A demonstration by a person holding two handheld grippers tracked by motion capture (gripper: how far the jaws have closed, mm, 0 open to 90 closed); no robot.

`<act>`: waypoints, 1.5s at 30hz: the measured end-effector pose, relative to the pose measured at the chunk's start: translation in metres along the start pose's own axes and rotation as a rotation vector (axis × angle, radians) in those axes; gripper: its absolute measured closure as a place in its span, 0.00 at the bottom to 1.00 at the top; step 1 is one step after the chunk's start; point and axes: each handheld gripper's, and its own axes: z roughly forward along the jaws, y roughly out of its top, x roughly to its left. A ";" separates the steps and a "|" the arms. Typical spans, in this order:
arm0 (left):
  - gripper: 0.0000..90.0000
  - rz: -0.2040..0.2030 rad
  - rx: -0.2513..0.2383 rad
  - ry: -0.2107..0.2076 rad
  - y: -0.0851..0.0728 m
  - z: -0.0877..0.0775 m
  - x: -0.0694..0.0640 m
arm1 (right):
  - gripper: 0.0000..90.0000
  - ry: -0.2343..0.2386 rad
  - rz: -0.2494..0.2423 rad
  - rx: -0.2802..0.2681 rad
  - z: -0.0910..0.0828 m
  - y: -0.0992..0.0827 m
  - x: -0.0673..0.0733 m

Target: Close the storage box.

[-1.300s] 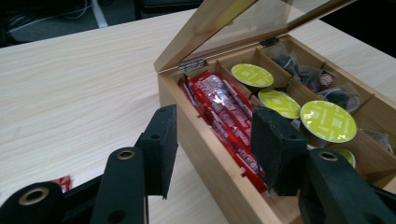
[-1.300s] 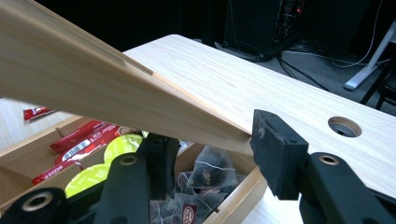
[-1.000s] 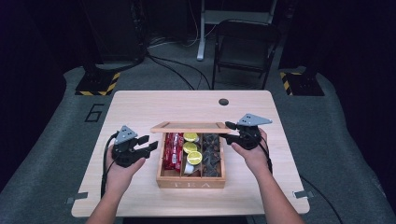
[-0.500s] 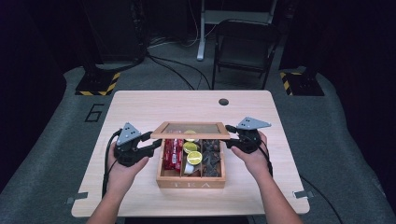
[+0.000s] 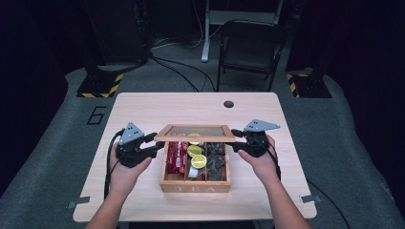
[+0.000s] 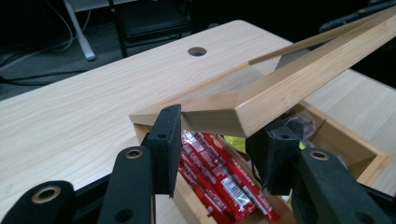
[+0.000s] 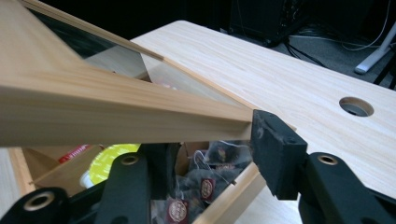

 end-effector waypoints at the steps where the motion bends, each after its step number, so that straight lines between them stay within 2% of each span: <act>1: 0.62 -0.012 -0.005 -0.005 0.000 0.001 0.001 | 0.57 -0.008 -0.003 0.001 -0.001 0.002 0.002; 4: 0.62 -0.009 0.005 -0.011 0.002 0.000 0.003 | 0.56 -0.017 -0.016 0.023 -0.005 0.002 0.005; 10: 0.63 0.015 0.019 -0.015 -0.001 -0.001 0.001 | 0.56 -0.010 -0.007 0.014 -0.016 -0.011 0.017; 21: 0.62 0.028 0.010 -0.025 -0.018 -0.003 -0.004 | 0.53 -0.010 -0.085 -0.013 -0.040 -0.009 0.040; 24: 0.62 0.036 0.009 -0.025 -0.023 -0.003 -0.005 | 0.53 0.009 -0.102 -0.013 -0.044 -0.011 0.041; 32: 0.61 0.040 0.028 -0.028 -0.030 -0.004 -0.008 | 0.56 0.041 -0.060 -0.015 -0.047 -0.013 0.042; 38: 0.61 0.039 0.031 -0.037 -0.036 -0.003 -0.009 | 0.57 0.043 -0.073 0.006 -0.049 -0.016 0.044; 45: 0.61 0.051 0.024 -0.027 -0.046 -0.003 -0.013 | 0.58 0.034 -0.079 0.018 -0.052 -0.023 0.051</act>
